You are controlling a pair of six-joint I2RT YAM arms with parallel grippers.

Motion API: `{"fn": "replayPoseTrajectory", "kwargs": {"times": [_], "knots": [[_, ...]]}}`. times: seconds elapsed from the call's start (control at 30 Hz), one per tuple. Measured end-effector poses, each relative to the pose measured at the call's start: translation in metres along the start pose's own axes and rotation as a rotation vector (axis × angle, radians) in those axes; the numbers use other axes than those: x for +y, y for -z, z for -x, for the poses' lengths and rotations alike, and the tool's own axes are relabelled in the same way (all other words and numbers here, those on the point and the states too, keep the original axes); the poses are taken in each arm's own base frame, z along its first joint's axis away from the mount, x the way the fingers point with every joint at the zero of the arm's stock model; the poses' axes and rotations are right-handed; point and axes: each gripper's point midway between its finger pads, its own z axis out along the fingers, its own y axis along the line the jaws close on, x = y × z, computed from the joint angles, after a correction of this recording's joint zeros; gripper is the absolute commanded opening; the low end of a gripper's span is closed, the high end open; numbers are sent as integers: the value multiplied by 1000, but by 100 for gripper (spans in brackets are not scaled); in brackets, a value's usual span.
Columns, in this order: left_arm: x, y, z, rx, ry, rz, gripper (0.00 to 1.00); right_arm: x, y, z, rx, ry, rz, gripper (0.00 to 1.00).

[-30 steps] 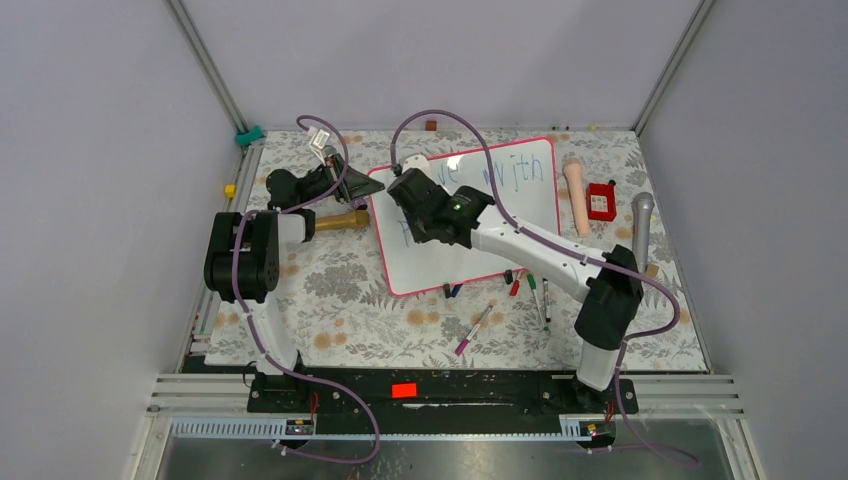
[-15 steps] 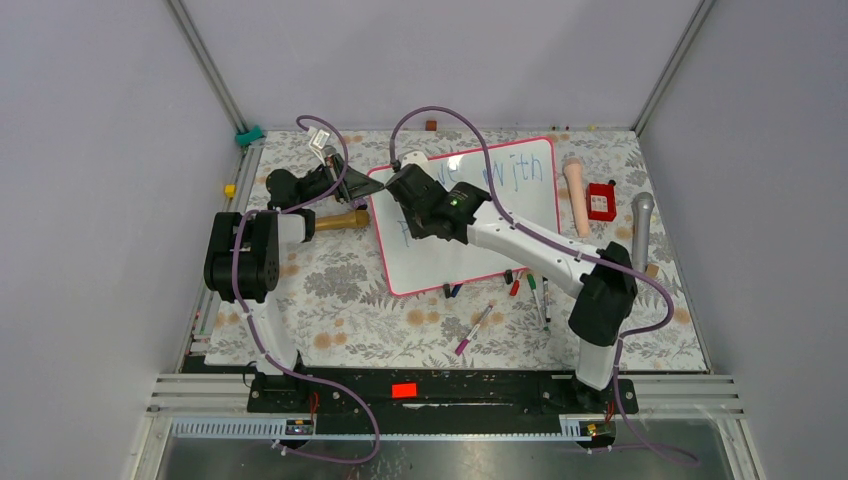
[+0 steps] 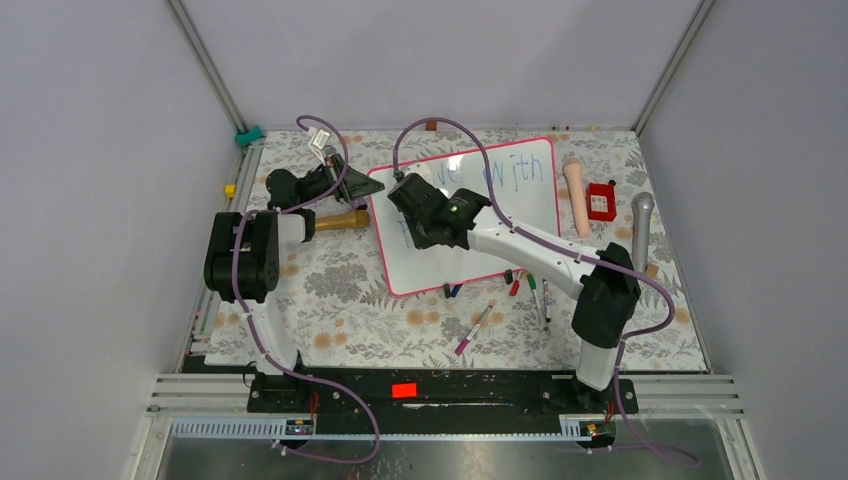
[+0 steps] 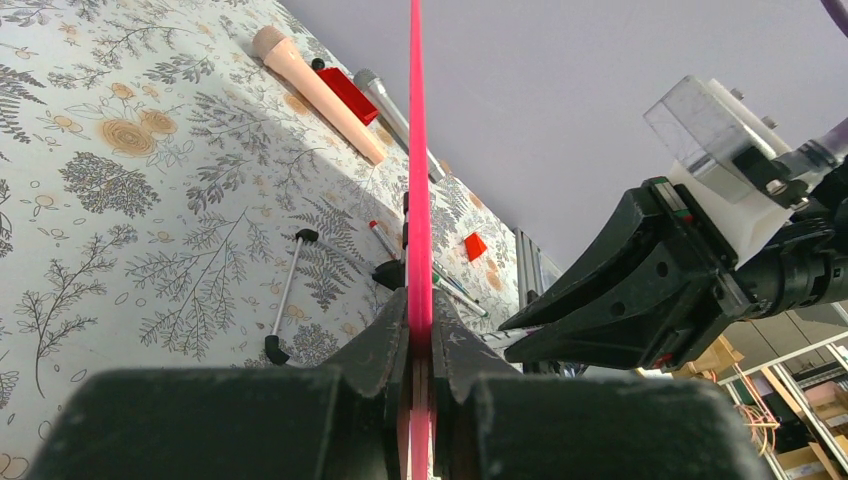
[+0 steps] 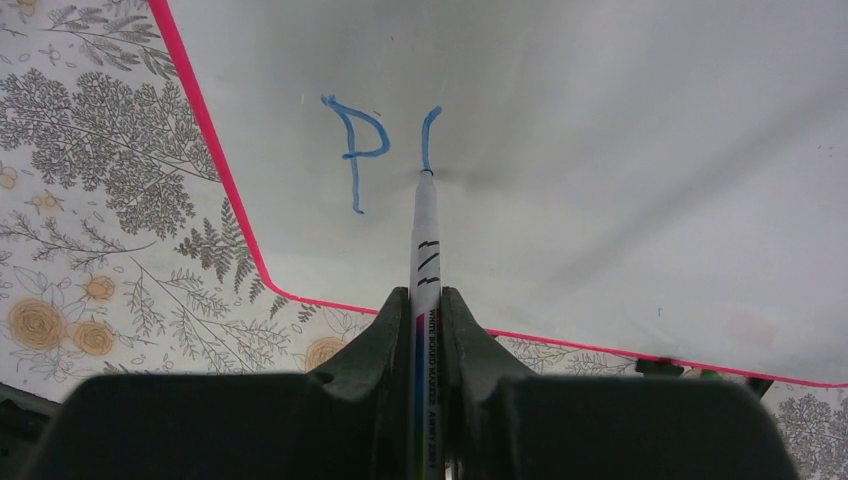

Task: Write a sentence on the whiteboard

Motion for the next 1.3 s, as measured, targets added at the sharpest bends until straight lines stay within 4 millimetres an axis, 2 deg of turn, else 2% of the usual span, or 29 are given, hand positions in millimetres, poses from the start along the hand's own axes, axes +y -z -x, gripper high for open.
{"fn": "replayPoseTrajectory", "kwargs": {"times": [0.1,0.3,0.57,0.73,0.87,1.07,1.3], "knots": [[0,0,0,0,1,0,0,-1,0,-5,15,-3,-4,0],[0,0,0,0,0,0,0,-4,0,-4,20,-20,-2,0],[0,0,0,0,-1,0,0,-14,5,22,-27,-61,-8,0],[0,0,0,0,0,0,0,-15,5,24,-29,-64,-8,0],[0,0,0,0,1,0,0,-15,3,19,-21,-66,-7,0],[0,0,0,1,2,0,0,-18,2,-1,24,-63,-8,0],[0,0,0,0,0,0,0,-19,2,-3,28,-61,-8,0]]}}
